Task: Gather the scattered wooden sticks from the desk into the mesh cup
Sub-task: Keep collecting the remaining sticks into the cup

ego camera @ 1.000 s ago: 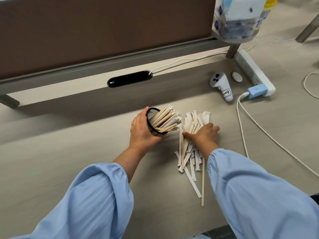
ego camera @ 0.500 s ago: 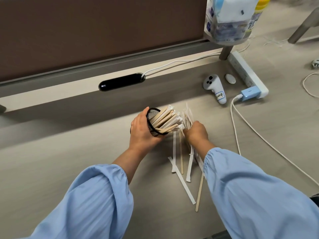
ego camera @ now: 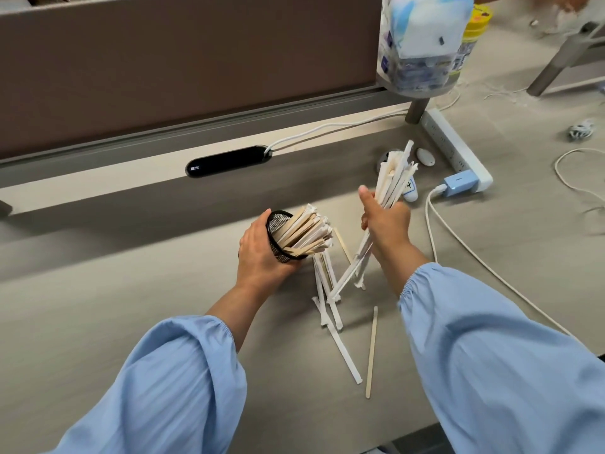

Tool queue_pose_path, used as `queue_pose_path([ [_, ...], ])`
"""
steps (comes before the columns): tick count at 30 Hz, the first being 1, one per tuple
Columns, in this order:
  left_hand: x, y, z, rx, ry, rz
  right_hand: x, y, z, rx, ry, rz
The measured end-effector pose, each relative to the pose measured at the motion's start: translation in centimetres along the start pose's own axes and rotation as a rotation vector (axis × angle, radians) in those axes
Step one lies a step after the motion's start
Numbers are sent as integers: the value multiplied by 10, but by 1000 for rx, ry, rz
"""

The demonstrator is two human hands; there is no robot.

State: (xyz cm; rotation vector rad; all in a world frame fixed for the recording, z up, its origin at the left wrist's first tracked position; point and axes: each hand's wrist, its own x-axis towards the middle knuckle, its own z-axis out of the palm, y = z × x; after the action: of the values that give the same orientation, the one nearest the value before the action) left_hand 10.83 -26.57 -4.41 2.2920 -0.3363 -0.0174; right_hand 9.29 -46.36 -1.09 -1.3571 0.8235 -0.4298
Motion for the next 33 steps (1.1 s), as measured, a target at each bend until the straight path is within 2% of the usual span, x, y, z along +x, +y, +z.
queue_pose_path([
  [4, -6, 6, -2, 3, 10, 13, -6, -36, 0, 70, 81, -153],
  [8, -10, 10, 0, 47, -5, 71, -15, -83, 7, 125, 183, -382],
  [11, -16, 24, 5, 9, -36, 85, -32, -95, 20, 61, 111, -555],
  [13, -20, 35, 9, -25, -42, 107, -47, -88, 31, -3, 26, -600],
  [19, -24, 56, 14, -228, -49, -5, -65, -57, 40, 41, -89, -430],
  [23, -26, 62, 8, -247, -18, -26, -73, -52, 35, 72, -224, -242],
  [30, -36, 60, 7, -340, 11, -61, -83, -52, 26, -27, -390, -286],
  [33, -39, 59, 4, -368, 19, -51, -84, -52, 25, -177, -393, -355],
])
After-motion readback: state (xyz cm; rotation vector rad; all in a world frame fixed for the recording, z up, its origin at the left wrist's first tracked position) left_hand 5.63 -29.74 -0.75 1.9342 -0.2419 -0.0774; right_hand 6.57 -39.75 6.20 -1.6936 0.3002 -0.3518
